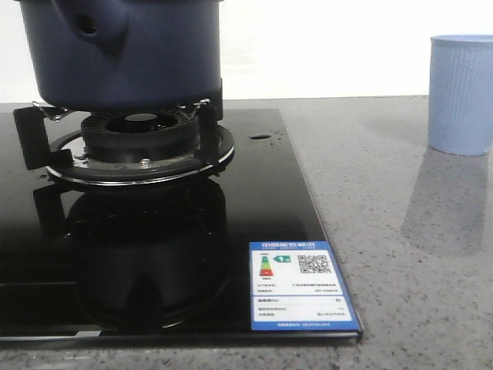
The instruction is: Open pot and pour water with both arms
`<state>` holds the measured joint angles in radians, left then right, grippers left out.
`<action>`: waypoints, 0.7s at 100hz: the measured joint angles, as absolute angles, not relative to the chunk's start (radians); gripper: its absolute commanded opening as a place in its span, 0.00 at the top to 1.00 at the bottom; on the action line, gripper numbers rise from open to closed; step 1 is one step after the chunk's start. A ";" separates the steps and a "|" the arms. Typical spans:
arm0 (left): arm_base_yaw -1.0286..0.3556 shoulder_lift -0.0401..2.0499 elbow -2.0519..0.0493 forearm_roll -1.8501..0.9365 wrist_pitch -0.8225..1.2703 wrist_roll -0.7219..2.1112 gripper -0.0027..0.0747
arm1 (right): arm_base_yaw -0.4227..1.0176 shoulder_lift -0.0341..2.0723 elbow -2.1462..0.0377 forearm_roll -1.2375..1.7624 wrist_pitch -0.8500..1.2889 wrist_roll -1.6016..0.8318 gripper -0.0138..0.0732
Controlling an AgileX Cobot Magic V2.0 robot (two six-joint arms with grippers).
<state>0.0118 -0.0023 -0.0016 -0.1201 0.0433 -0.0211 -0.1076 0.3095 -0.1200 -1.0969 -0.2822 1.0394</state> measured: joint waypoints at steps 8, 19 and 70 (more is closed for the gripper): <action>0.012 -0.002 -0.002 -0.120 0.043 -0.021 0.99 | -0.057 0.309 -0.120 -0.965 -0.220 0.954 0.90; 0.012 -0.002 -0.002 -0.120 0.043 -0.021 0.99 | 0.005 0.322 -0.120 -0.593 -0.135 0.614 0.90; 0.012 -0.002 -0.002 -0.120 0.043 -0.023 0.99 | -0.013 0.006 0.009 -0.054 0.015 0.015 0.90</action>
